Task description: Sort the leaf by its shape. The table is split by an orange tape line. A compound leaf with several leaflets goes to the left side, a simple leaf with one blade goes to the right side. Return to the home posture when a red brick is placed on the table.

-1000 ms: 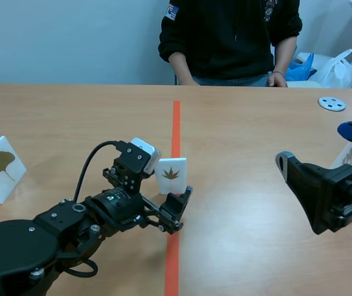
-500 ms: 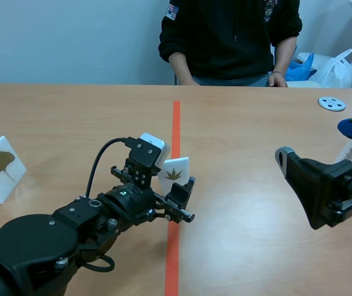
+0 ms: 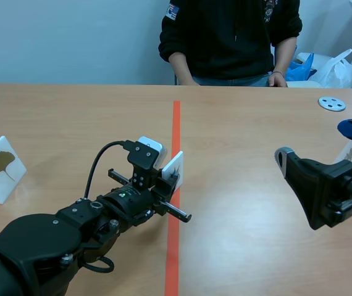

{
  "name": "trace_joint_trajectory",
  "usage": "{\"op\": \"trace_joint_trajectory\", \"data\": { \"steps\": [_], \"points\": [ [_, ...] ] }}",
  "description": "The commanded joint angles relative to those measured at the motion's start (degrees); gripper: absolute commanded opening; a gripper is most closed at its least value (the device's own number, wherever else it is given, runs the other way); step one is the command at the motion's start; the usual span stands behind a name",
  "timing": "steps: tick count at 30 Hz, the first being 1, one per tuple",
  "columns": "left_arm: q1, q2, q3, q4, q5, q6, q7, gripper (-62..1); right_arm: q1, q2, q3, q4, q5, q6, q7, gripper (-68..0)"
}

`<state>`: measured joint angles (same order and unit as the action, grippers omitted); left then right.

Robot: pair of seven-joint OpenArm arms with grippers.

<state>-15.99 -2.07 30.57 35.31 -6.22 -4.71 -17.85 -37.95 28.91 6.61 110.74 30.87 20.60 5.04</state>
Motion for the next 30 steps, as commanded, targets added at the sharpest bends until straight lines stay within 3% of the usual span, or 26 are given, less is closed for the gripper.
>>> {"op": "trace_joint_trajectory", "data": {
  "steps": [1,5,12,24,30],
  "points": [
    [-0.52,0.26,-0.26,1.14,-0.17,-0.37,-0.72,-55.4,0.68,0.26,0.13,0.04,0.42,0.0,0.85,0.4],
    [-0.2,0.02,-0.26,2.54,-1.6,-0.57,0.7,-55.4,0.68,0.26,0.13,0.04,0.42,0.0,0.85,0.4],
    [1.88,-2.84,-1.79,12.24,-8.41,-0.55,8.5,-55.2,0.68,0.26,0.13,0.04,0.42,0.0,0.85,0.4],
    [14.84,-10.56,-13.9,32.39,-10.78,-0.52,15.39,-55.2,0.68,0.28,0.13,0.04,0.42,0.0,0.85,0.4],
    [22.95,-11.47,-20.87,40.17,-10.78,-0.5,15.37,-55.2,0.68,0.28,0.13,0.04,0.42,0.0,0.85,0.4]
  ]
}}
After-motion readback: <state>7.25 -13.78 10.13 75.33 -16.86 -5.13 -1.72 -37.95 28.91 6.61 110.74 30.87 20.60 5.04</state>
